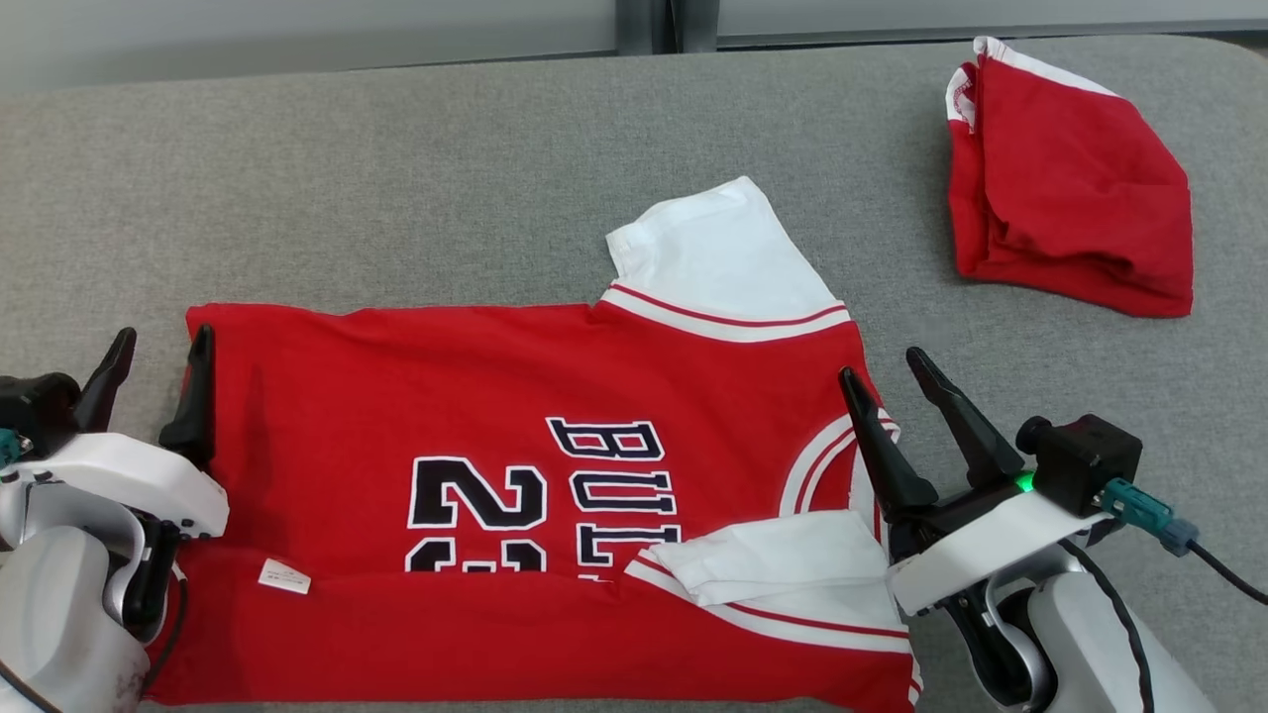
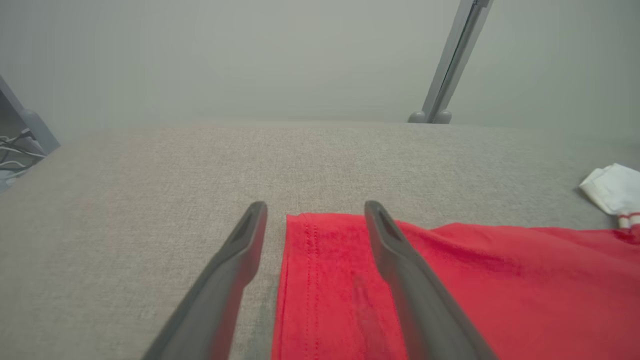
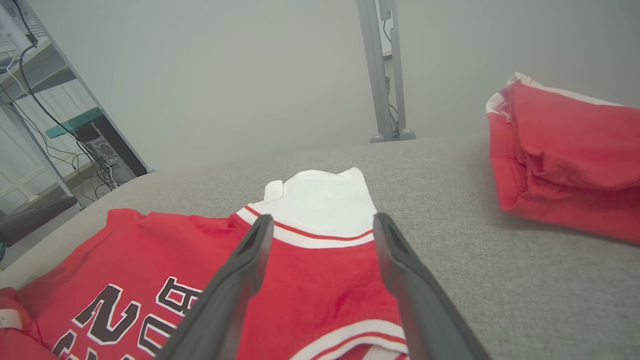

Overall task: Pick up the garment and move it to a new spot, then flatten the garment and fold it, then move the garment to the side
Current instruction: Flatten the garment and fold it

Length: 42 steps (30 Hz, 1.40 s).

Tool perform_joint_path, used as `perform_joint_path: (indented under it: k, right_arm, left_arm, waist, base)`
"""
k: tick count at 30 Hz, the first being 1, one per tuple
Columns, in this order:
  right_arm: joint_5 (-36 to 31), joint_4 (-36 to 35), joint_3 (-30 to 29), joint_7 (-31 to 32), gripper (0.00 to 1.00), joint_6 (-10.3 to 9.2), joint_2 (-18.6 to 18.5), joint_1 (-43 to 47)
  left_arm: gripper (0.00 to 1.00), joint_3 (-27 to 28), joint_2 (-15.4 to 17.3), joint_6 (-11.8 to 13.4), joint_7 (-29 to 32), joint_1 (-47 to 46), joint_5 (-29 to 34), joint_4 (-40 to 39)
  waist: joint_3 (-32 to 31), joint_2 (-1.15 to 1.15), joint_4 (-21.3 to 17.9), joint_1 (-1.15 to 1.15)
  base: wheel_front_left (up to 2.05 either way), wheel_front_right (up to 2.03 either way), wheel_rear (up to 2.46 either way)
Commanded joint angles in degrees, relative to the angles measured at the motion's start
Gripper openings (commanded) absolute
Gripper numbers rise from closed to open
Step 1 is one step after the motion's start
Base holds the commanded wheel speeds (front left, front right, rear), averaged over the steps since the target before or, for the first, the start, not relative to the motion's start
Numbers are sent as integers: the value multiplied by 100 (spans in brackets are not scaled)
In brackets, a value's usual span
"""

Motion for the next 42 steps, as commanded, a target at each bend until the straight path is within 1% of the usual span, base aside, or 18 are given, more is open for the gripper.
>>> perform_joint_path:
  k: [1,8,18,22,25,26,27,28,29,30,31,33,37,40,42]
  right_arm:
    - [-60,-27,7,22,100,1,7,-88]
    - [-129,-75,40,84,100,1,34,-181]
    - [-250,-153,32,153,100,1,66,-220]
    - [-295,-207,13,197,100,1,62,-192]
    - [-319,-243,-21,223,100,1,69,-205]
    - [-335,-254,-23,241,100,1,75,-212]
    - [-359,-262,-14,254,100,1,83,-230]
    - [-365,-267,2,261,100,1,91,-250]
    - [-363,-272,30,277,100,1,96,-268]
    - [-365,-275,44,290,100,1,99,-292]
    - [-373,-279,63,314,100,1,98,-330]
    - [-404,-273,144,351,100,1,102,-450]
    - [-452,-58,139,498,100,1,135,-905]
    - [-553,342,98,679,100,1,178,-1417]
    - [-608,731,81,865,100,1,224,-1790]
  left_arm:
    - [100,-98,87,-7,-19,-153,-129,106]
    - [100,-553,264,-8,-19,-581,-648,581]
    - [100,-1089,465,-8,-19,-984,-1153,1092]
    - [100,-1327,452,-8,-19,-1077,-1410,1310]
    - [100,-1500,398,-8,-18,-1076,-1606,1276]
    - [48,-1576,403,-8,-18,-1063,-1665,1289]
    - [42,-1641,421,-8,-17,-1089,-1725,1315]
    - [33,-1698,428,-8,-17,-1105,-1767,1323]
    - [19,-1756,423,-8,-17,-1092,-1826,1296]
    - [7,-1813,424,-8,-18,-1092,-1891,1284]
    - [0,-1873,443,-8,-17,-1128,-1941,1291]
    - [0,-1984,498,-8,-10,-1213,-1991,1275]
    - [0,-1997,596,-8,-12,-1351,-1989,1163]
    - [0,-2005,615,-8,-12,-1428,-1924,1111]
    - [0,-1966,613,-8,-12,-1488,-1887,1049]
  waist:
    - [104,0,-60,0]
    - [305,0,-161,0]
    - [522,0,-322,0]
    - [568,0,-340,0]
    - [557,0,-324,0]
    - [551,0,-316,0]
    - [549,0,-309,0]
    - [541,0,-301,0]
    - [531,0,-292,0]
    - [529,0,-286,0]
    - [539,0,-282,0]
    - [561,0,-274,0]
    - [609,0,-229,0]
    - [641,0,-147,0]
    - [669,0,-88,0]
  base:
    - [0,0,0]
    - [0,0,0]
    - [0,0,0]
    - [0,0,0]
    - [0,0,0]
    - [0,0,0]
    - [0,0,0]
    - [0,0,0]
    - [0,0,0]
    - [0,0,0]
    - [0,0,0]
    - [0,0,0]
    - [0,0,0]
    - [0,0,0]
    - [0,0,0]
